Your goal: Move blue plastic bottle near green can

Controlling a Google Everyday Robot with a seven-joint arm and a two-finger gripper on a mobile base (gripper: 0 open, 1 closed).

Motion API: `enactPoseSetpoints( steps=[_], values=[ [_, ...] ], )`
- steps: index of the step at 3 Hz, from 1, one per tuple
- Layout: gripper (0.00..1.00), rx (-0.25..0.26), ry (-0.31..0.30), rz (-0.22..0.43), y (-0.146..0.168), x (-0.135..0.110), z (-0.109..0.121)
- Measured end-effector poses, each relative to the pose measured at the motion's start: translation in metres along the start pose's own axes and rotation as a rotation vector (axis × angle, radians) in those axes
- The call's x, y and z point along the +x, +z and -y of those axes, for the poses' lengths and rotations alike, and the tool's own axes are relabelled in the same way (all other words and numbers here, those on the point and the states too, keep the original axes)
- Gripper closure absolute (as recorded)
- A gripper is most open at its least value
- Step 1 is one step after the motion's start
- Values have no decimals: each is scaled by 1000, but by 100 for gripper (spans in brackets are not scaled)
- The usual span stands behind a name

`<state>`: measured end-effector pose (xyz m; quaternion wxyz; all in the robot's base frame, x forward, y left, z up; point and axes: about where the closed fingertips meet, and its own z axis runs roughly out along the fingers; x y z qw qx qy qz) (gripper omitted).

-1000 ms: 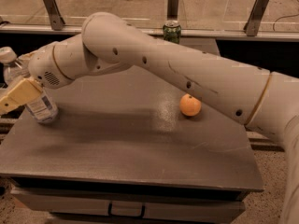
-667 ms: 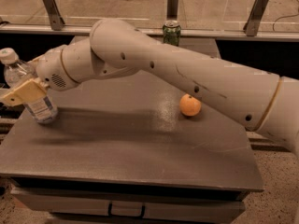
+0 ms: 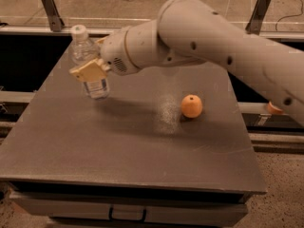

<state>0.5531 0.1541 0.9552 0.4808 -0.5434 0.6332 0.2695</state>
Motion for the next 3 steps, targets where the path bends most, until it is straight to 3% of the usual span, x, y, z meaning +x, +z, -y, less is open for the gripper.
enactPoseSetpoints(
  steps=[1,2,3],
  values=[
    [100,25,1,-7,-11,3,6],
    [100,24,1,-7,-11,2,6],
    [100,99,-49,-47,-34,3,36]
  ],
)
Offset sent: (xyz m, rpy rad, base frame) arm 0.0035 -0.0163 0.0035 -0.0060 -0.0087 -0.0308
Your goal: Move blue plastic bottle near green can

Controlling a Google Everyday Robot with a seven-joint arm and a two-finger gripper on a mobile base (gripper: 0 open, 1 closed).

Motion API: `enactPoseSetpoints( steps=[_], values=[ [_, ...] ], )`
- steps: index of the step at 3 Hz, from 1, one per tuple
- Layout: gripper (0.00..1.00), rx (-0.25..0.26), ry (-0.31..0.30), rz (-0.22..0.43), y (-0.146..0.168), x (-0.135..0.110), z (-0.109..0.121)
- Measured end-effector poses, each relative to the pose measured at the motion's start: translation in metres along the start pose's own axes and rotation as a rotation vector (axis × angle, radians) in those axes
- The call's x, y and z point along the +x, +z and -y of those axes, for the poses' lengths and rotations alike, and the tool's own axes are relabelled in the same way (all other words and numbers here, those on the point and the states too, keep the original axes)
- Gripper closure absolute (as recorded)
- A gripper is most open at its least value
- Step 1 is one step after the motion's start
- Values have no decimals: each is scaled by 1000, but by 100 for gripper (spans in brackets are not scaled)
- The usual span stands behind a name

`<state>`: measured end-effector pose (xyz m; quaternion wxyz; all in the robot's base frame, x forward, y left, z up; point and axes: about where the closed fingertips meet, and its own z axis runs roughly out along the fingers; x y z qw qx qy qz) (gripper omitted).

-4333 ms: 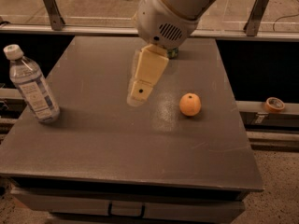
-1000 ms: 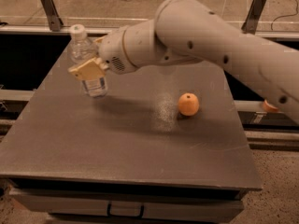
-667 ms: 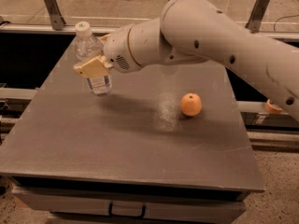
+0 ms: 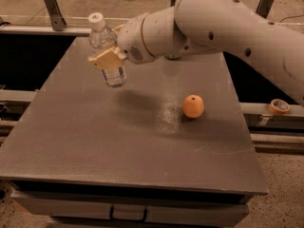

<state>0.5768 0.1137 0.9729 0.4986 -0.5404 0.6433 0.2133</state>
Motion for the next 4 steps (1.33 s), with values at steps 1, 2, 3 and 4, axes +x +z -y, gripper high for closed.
enactPoseSetpoints(
  steps=[1,2,3,4],
  values=[
    [100,95,-70,-52,-38,8,60],
    [100,226,-96,-51,-92,15,141],
    [100,285,-114,-15,-117,-7,166],
    [100,282,-114,-15,-116,-7,165]
  ],
)
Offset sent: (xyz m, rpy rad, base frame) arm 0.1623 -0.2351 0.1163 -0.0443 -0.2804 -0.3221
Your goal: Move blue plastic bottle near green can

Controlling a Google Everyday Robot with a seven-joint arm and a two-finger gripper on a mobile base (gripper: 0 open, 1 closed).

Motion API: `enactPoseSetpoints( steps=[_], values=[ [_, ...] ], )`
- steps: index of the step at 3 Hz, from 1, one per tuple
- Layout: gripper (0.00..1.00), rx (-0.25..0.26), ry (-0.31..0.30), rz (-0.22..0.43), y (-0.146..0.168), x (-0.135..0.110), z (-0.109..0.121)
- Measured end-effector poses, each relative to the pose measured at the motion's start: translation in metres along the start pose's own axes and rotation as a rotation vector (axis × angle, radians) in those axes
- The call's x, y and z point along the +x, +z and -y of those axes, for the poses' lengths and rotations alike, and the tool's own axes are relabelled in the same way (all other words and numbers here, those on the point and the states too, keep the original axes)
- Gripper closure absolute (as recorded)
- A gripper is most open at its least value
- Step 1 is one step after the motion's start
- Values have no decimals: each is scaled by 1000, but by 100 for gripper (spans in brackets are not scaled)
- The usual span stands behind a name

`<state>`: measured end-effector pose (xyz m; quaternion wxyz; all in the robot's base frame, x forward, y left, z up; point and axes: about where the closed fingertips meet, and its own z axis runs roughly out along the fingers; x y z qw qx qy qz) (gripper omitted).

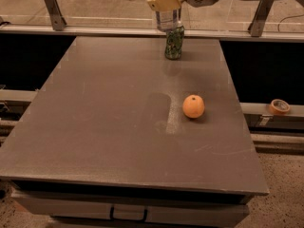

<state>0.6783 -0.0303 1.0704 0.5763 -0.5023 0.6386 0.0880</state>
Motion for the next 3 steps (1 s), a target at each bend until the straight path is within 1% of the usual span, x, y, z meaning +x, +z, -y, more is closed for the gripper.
enactPoseSetpoints(
  steps=[1,2,3],
  values=[
    [100,76,-5,-26,-19,9,29],
    [100,173,17,-54,-44,28,70],
    [100,220,48,-89,-53,52,95]
  ],
)
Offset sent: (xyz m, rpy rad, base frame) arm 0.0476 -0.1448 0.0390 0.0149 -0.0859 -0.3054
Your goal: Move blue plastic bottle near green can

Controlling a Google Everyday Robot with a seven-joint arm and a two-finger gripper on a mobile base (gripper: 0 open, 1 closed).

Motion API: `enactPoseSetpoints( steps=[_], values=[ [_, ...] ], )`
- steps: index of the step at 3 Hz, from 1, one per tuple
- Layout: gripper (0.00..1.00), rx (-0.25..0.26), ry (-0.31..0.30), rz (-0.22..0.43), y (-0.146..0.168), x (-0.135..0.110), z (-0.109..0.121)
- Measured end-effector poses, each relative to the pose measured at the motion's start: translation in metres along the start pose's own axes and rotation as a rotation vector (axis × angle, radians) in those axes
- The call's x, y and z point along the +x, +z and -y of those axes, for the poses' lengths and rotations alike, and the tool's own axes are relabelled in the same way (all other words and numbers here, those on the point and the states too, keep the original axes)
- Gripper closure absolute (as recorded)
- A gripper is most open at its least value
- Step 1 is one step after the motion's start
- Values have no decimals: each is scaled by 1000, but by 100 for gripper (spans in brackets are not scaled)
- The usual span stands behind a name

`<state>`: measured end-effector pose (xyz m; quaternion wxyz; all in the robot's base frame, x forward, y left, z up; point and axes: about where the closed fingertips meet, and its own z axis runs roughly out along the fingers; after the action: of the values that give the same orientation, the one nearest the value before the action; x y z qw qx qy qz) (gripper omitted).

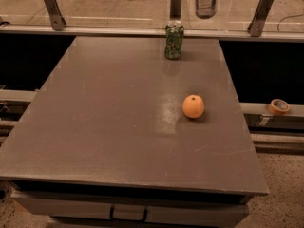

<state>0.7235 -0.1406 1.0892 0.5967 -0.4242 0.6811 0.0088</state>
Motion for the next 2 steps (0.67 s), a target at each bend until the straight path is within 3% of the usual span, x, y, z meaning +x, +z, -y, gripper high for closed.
enactPoseSetpoints(
  steps=[1,2],
  values=[
    [100,20,90,-55,14,41,14],
    [100,9,182,-95,36,73,14]
  ],
)
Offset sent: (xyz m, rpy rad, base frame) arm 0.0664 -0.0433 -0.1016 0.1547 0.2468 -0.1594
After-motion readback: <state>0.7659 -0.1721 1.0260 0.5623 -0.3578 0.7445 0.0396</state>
